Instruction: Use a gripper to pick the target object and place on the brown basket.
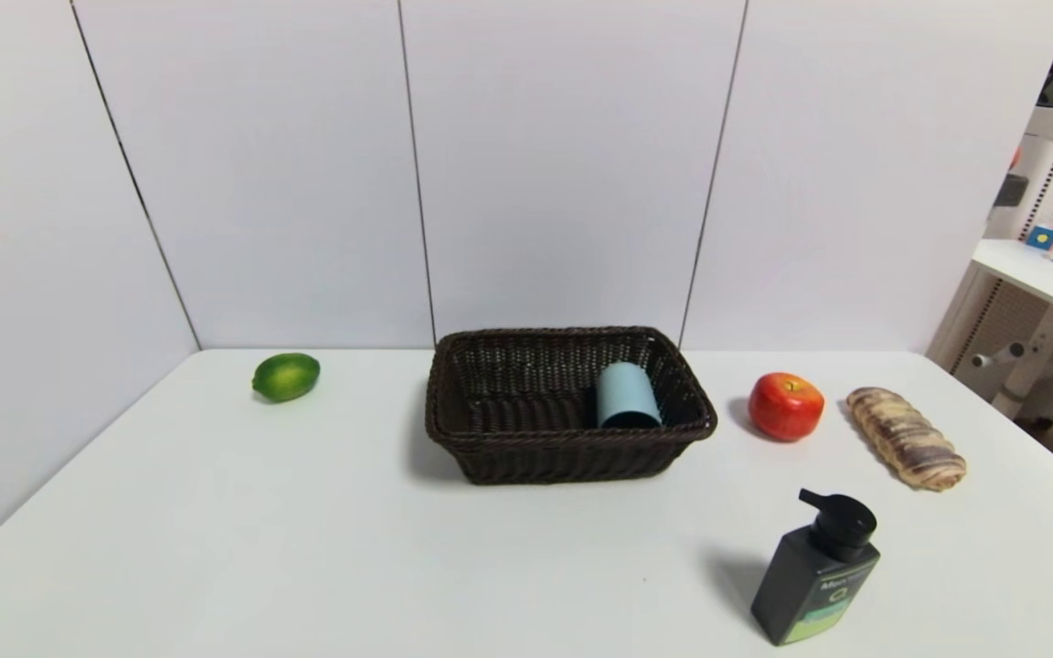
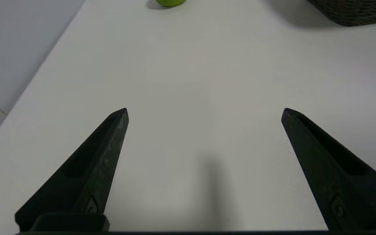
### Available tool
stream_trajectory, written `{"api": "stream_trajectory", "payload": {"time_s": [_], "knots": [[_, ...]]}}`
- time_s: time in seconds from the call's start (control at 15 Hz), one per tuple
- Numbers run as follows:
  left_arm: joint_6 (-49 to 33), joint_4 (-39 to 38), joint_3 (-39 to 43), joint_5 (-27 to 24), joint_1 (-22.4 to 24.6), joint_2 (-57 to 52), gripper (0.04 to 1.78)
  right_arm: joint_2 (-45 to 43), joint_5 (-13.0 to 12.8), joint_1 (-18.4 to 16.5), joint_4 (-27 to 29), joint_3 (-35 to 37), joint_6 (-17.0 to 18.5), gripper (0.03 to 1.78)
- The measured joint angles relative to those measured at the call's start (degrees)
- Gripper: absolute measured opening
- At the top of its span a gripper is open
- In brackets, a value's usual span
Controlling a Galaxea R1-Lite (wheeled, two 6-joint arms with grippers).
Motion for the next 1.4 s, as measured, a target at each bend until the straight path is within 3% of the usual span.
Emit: {"api": "stream_trajectory", "payload": {"time_s": [0.13, 0.6, 1.4], "knots": [[-0.11, 1.27, 0.02, -2.74, 1.38, -0.93, 1.69, 0.0, 0.0, 0.0, -0.02, 0.0, -0.02, 1.69], [-0.22, 6.22, 0.05, -2.29, 2.82, -14.91, 1.69, 0.0, -0.02, 0.0, 0.0, 0.0, 0.02, 1.69], [-0.76, 6.16, 0.05, -2.11, 2.85, -16.93, 1.69, 0.0, 0.0, 0.0, 0.0, 0.0, 0.0, 1.69]]}}
